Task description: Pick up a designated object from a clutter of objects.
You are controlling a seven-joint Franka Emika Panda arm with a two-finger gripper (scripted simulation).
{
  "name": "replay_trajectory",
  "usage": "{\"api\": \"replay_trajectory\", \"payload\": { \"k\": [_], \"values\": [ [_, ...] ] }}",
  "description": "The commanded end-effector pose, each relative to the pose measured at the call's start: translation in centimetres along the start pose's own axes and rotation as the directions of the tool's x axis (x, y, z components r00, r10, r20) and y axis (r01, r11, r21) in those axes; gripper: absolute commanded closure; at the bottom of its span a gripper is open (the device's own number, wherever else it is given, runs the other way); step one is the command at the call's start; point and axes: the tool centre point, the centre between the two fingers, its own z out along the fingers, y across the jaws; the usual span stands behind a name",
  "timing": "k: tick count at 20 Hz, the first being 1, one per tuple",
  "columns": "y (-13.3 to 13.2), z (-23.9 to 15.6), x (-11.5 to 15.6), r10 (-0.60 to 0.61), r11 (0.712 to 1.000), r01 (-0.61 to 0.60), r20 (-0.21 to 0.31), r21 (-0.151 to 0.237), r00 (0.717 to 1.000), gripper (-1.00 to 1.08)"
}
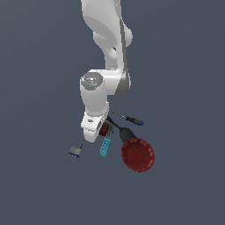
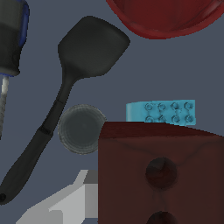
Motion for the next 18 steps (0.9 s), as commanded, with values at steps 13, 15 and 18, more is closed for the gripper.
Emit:
{"api": "replay_trajectory", "payload": {
  "k": [13, 15, 18],
  "values": [
    [0.4, -13.3, 12.9, -0.001, 1.000, 0.001, -0.003, -0.001, 1.000, 1.08],
    [0.5, -15.0, 14.6, 0.000, 1.000, 0.000, -0.003, -0.001, 1.000, 1.08],
    [0.7, -17.4, 16.8, 0.001, 1.000, -0.001, -0.003, -0.001, 1.000, 1.08]
  ]
}}
